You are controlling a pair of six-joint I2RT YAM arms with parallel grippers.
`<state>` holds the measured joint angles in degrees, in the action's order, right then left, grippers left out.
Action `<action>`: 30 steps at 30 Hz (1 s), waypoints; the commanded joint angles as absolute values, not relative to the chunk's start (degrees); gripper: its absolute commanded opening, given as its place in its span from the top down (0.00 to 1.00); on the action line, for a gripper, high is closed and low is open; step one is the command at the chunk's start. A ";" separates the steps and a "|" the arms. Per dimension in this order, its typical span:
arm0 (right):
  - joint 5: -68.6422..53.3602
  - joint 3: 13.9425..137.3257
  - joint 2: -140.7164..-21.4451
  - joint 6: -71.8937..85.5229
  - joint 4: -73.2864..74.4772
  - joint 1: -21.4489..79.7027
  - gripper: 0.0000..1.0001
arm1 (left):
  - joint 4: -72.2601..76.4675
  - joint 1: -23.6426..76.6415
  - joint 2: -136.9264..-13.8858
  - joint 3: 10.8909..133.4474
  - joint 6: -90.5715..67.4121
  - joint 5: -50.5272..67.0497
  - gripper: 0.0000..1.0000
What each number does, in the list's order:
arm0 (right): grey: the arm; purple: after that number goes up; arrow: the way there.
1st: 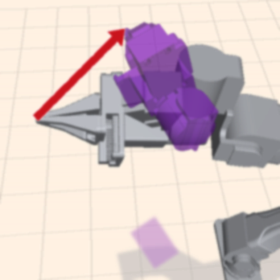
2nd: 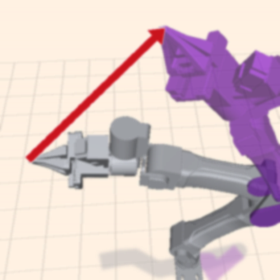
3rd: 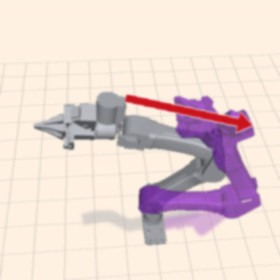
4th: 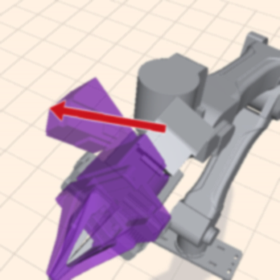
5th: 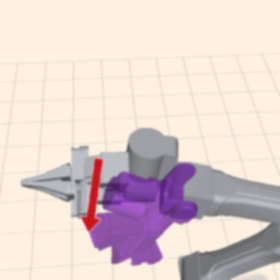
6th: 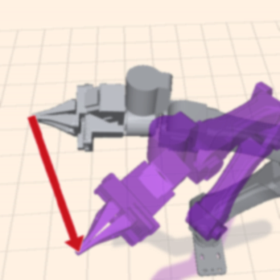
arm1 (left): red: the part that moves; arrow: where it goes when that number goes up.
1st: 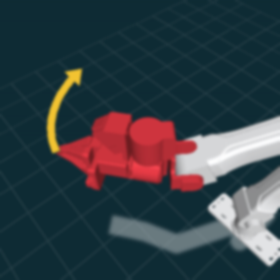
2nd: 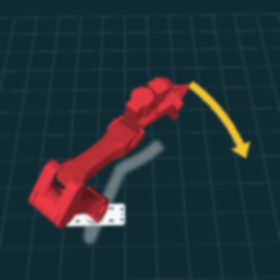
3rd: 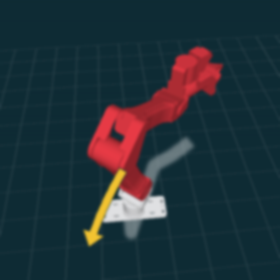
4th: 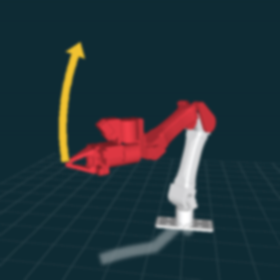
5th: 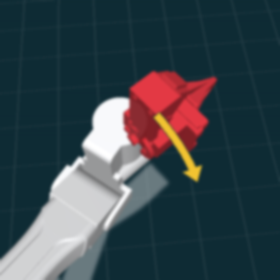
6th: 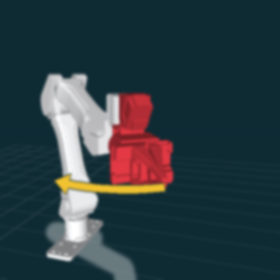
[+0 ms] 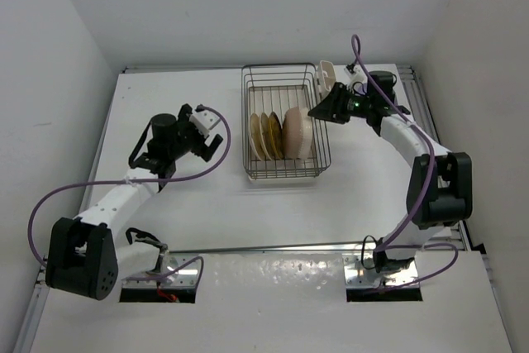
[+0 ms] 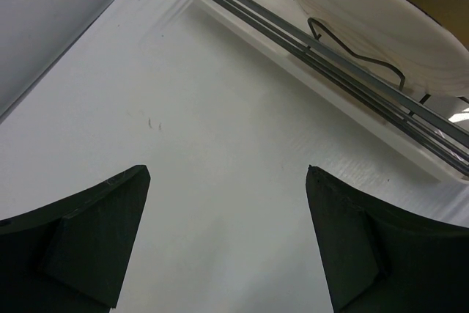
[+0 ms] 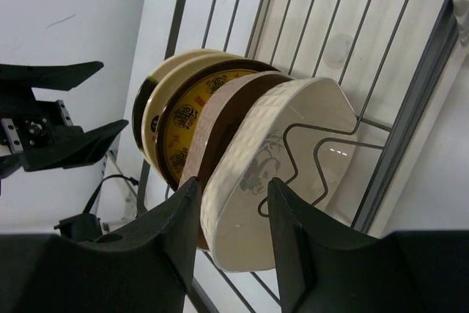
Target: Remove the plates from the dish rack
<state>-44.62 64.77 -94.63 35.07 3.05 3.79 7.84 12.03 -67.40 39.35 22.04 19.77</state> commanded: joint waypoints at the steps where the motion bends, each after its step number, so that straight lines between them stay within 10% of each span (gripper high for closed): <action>1: -45.79 65.56 -95.62 37.53 1.23 4.57 0.59 | 10.37 12.57 -65.30 38.59 22.76 20.74 0.05; 11: -44.39 65.83 -96.77 35.33 5.80 6.15 0.61 | 10.02 12.39 -64.60 38.23 23.82 20.30 0.03; 30: -47.09 61.28 -93.17 46.21 -3.23 4.66 1.00 | 11.16 12.13 -64.42 37.26 23.73 20.65 0.02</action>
<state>-46.35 63.64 -96.38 42.61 3.31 5.91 8.34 12.03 -65.43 37.21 23.33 19.73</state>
